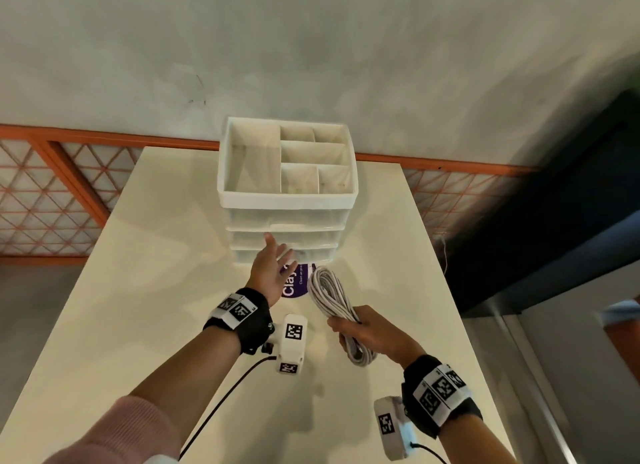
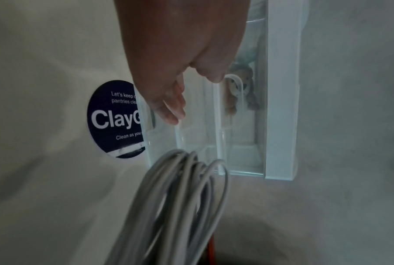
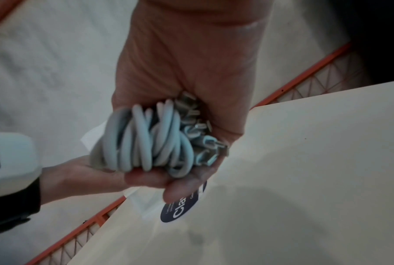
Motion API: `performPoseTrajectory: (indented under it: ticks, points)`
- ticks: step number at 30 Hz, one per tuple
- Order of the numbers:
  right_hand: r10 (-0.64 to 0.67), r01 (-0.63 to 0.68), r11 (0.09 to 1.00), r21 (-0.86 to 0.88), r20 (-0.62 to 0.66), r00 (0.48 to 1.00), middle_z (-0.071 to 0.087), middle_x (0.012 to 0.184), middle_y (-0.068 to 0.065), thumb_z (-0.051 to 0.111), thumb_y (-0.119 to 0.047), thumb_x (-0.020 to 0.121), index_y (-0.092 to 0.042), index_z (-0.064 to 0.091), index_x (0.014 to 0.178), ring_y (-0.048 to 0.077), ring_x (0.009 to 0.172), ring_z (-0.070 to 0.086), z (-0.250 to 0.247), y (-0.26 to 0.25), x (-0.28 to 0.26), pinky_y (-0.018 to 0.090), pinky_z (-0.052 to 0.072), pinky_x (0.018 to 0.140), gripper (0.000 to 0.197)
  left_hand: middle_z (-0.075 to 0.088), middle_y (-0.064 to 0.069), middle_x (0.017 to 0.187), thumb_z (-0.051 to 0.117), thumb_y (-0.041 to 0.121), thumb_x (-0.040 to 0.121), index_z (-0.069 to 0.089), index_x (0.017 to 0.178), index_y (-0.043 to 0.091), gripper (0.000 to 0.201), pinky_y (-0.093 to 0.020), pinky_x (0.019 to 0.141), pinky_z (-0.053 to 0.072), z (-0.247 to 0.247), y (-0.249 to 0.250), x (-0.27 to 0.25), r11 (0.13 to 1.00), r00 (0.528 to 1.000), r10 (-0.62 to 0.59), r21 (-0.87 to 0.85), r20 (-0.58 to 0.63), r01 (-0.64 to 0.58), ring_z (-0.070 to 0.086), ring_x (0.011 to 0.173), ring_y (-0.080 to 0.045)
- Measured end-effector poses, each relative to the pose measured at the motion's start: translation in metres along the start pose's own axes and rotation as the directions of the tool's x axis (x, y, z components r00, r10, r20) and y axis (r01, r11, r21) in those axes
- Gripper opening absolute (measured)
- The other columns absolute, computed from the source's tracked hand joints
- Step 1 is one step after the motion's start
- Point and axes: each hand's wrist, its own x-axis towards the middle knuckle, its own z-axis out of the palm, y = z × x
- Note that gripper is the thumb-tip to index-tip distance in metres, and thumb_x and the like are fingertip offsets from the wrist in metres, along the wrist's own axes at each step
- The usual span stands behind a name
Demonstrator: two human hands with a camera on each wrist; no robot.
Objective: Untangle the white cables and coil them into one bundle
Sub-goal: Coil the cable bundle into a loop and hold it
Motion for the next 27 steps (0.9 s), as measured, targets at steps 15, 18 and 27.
performPoseTrajectory:
  ticks: [15, 18, 27]
  points:
    - [-0.007, 0.007, 0.999, -0.052, 0.004, 1.000, 0.064, 0.056, -0.002, 0.060, -0.031, 0.090, -0.016, 0.062, 0.064, 0.013, 0.054, 0.060, -0.029, -0.025, -0.013, 0.028, 0.048, 0.067, 0.030, 0.061, -0.007, 0.093, 0.045, 0.039, 0.094, 0.055, 0.094, 0.004, 0.036, -0.019, 0.069, 0.053, -0.019, -0.029, -0.004, 1.000, 1.000, -0.007, -0.017, -0.020, 0.006, 0.061, 0.087, -0.010]
    - [-0.066, 0.074, 0.986, -0.146, 0.060, 0.996, 0.064, 0.061, 0.001, 0.061, -0.035, 0.089, -0.015, 0.062, 0.071, 0.012, 0.055, 0.060, -0.035, -0.060, 0.008, 0.027, 0.049, 0.067, 0.026, 0.062, -0.007, 0.095, 0.046, 0.039, 0.094, 0.056, 0.097, 0.004, 0.036, -0.019, 0.071, 0.054, -0.021, -0.039, -0.013, 1.000, 1.000, -0.002, -0.017, -0.019, 0.001, 0.062, 0.089, -0.011]
    - [-0.023, 0.169, 0.813, -0.558, 0.259, 0.966, 0.061, 0.075, 0.000, 0.060, -0.039, 0.089, -0.020, 0.062, 0.078, 0.013, 0.068, 0.056, -0.031, -0.120, 0.097, 0.022, 0.042, 0.065, 0.022, 0.060, -0.006, 0.087, 0.046, 0.037, 0.095, 0.057, 0.089, 0.008, 0.031, -0.024, 0.080, 0.050, -0.031, -0.046, -0.027, 0.999, 1.000, 0.012, -0.039, -0.014, -0.012, 0.061, 0.088, -0.014]
